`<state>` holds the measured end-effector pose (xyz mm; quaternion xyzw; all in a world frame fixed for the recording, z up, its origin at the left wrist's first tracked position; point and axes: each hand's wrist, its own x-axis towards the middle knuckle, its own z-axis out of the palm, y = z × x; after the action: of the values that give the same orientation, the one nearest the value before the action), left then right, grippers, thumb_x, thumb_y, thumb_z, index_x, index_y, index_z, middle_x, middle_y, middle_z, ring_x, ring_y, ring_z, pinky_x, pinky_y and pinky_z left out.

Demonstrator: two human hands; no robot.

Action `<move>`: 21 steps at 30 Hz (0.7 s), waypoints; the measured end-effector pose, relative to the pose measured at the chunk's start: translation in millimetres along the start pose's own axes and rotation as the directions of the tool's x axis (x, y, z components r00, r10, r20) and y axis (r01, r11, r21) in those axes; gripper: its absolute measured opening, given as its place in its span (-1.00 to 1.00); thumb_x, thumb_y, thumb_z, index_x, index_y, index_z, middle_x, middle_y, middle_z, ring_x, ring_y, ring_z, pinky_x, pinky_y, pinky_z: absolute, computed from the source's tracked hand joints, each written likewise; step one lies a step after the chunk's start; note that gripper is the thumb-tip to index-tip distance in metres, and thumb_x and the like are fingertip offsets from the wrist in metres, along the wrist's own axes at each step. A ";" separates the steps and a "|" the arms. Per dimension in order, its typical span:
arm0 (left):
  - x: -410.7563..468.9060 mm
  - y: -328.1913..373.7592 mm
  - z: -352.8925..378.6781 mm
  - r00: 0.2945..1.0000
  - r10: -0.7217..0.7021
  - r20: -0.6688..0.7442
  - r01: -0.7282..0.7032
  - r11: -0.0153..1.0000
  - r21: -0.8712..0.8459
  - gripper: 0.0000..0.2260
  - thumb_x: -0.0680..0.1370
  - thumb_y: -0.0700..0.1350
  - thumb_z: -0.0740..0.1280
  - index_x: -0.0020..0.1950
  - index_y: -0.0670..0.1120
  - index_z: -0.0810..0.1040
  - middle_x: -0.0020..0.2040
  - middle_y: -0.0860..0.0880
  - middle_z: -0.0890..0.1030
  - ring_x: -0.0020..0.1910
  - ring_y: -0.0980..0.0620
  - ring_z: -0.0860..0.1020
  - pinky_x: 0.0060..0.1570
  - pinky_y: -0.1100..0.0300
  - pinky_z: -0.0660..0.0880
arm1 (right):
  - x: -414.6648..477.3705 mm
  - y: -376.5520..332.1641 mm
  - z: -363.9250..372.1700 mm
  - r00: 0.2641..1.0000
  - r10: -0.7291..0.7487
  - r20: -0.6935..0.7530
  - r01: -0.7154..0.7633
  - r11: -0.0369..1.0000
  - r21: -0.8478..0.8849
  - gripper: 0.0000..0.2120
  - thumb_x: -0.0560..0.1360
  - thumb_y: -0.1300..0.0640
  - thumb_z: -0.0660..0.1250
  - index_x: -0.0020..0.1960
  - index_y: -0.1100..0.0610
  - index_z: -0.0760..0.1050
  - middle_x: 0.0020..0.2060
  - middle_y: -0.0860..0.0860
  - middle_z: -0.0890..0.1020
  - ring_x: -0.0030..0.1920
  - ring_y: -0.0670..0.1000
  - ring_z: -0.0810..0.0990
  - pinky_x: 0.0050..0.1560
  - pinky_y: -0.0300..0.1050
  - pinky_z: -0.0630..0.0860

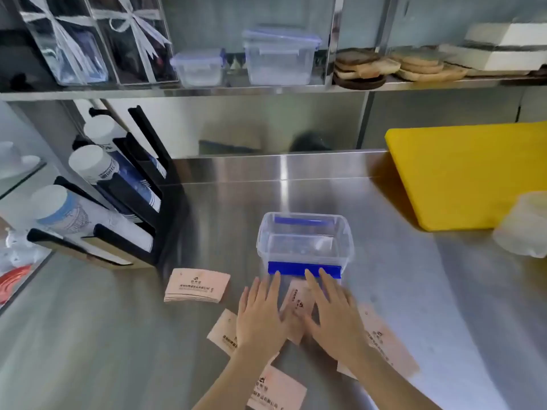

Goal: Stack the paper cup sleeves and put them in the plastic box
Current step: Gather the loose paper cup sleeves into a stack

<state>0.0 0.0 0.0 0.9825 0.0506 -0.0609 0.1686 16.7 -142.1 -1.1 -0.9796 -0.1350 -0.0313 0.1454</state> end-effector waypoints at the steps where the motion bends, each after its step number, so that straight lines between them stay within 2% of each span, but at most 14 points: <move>1: 0.0 -2.0 3.2 0.999 0.013 0.043 -0.013 1.000 0.001 -0.44 0.58 0.09 0.04 0.51 0.02 -0.11 0.57 0.02 -0.01 0.55 0.02 -0.08 0.51 0.08 -0.15 | -1.9 3.1 7.4 0.996 0.031 0.078 -0.033 0.999 0.029 -0.34 0.46 -0.29 0.09 0.47 -0.07 0.02 0.47 0.03 0.25 0.45 0.13 0.24 0.42 0.08 0.20; 3: -0.7 -4.2 11.1 0.992 0.033 0.121 -0.034 0.999 0.006 -0.47 0.58 0.05 0.04 0.51 -0.01 -0.03 0.57 -0.01 0.02 0.54 0.00 -0.03 0.51 0.08 -0.10 | -8.3 5.8 20.0 0.975 0.031 0.221 -0.039 0.999 0.036 -0.33 0.46 -0.30 -0.08 0.49 -0.05 -0.05 0.52 0.02 0.09 0.51 0.07 0.03 0.48 0.03 -0.01; 5: -2.2 -1.8 14.2 0.986 0.037 0.163 -0.032 0.999 -0.034 -0.51 0.59 0.00 0.05 0.50 -0.05 0.02 0.56 -0.04 0.04 0.54 0.00 0.00 0.51 0.09 -0.04 | -11.4 5.8 26.6 0.960 0.050 0.275 -0.065 0.997 0.043 -0.35 0.47 -0.28 -0.14 0.49 -0.04 -0.05 0.53 0.02 0.04 0.52 0.04 -0.04 0.49 0.00 -0.09; 8: -3.8 8.1 14.3 0.988 0.017 0.153 0.011 0.985 -0.174 -0.54 0.59 -0.10 0.08 0.49 -0.07 0.09 0.54 -0.04 0.14 0.52 0.01 0.08 0.50 0.10 0.04 | -11.0 -3.5 29.1 0.951 0.069 0.303 -0.102 0.990 0.094 -0.46 0.56 -0.13 -0.02 0.49 -0.02 -0.05 0.53 0.02 0.01 0.52 0.05 -0.09 0.49 0.01 -0.14; 11: -1.7 17.3 16.0 0.990 -0.049 0.135 0.098 0.918 -0.385 -0.62 0.58 -0.15 0.12 0.41 -0.11 0.29 0.43 -0.09 0.37 0.44 -0.08 0.28 0.45 0.08 0.21 | -8.4 -13.8 27.2 0.933 0.097 0.346 -0.182 0.957 0.224 -0.43 0.55 0.07 0.10 0.50 0.01 -0.06 0.53 0.07 0.00 0.52 0.08 -0.10 0.49 0.03 -0.08; 13: 0.6 22.0 15.6 0.984 -0.133 0.120 0.177 0.816 -0.551 -0.71 0.54 -0.14 0.19 0.26 -0.10 0.43 0.24 -0.09 0.54 0.25 -0.09 0.47 0.30 0.02 0.40 | -6.9 -19.6 25.9 0.935 0.122 0.334 -0.231 0.923 0.307 -0.41 0.50 0.10 0.12 0.49 0.04 0.03 0.49 0.13 0.12 0.50 0.13 0.03 0.48 0.04 0.05; 15: 2.6 25.1 9.0 0.952 -0.244 0.185 0.301 0.639 -0.708 -0.80 0.50 -0.15 0.27 0.13 -0.06 0.45 0.07 -0.07 0.61 0.05 -0.05 0.57 0.07 0.01 0.54 | -4.5 -18.8 28.0 0.935 0.161 0.315 -0.288 0.865 0.411 -0.39 0.38 0.10 0.18 0.43 0.08 0.20 0.34 0.13 0.34 0.37 0.16 0.30 0.37 0.09 0.29; 16: 3.7 25.7 6.0 0.926 -0.285 0.249 0.367 0.520 -0.772 -0.81 0.49 -0.18 0.30 0.07 -0.05 0.42 -0.01 -0.07 0.61 -0.07 -0.03 0.59 -0.10 0.04 0.57 | -3.7 -18.6 27.6 0.923 0.180 0.339 -0.334 0.813 0.477 -0.39 0.33 0.13 0.23 0.39 0.07 0.25 0.27 0.08 0.39 0.27 0.13 0.40 0.28 0.12 0.40; 18: 6.8 23.8 2.9 0.867 -0.339 0.364 0.470 0.319 -0.823 -0.73 0.45 -0.27 0.33 0.01 -0.03 0.32 -0.14 -0.10 0.58 -0.27 -0.03 0.55 -0.37 0.16 0.47 | -0.7 -13.4 31.9 0.905 0.197 0.377 -0.391 0.733 0.556 -0.41 0.29 0.19 0.31 0.30 -0.02 0.28 0.18 0.00 0.45 0.14 0.07 0.51 0.11 0.14 0.55; 19: 7.4 21.6 2.3 0.844 -0.349 0.407 0.504 0.255 -0.825 -0.70 0.43 -0.30 0.35 0.00 -0.04 0.29 -0.16 -0.13 0.57 -0.31 -0.03 0.52 -0.40 0.18 0.44 | 0.8 -13.5 30.1 0.904 0.200 0.378 -0.398 0.716 0.574 -0.43 0.30 0.18 0.32 0.27 -0.06 0.30 0.16 -0.02 0.49 0.11 0.04 0.54 0.07 0.11 0.58; 21: 7.5 15.9 2.2 0.826 -0.350 0.442 0.524 0.189 -0.830 -0.69 0.43 -0.35 0.35 0.06 -0.12 0.33 -0.08 -0.16 0.60 -0.27 -0.04 0.56 -0.39 0.16 0.49 | 1.6 -15.3 20.3 0.904 0.206 0.373 -0.407 0.679 0.611 -0.50 0.34 0.14 0.32 0.25 -0.08 0.33 0.13 -0.05 0.54 0.09 -0.03 0.55 0.12 0.03 0.56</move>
<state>9.0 -15.1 2.1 0.6386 0.3405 -0.1412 0.6755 14.5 -121.6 -16.1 -0.8615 0.0120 0.1808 0.4743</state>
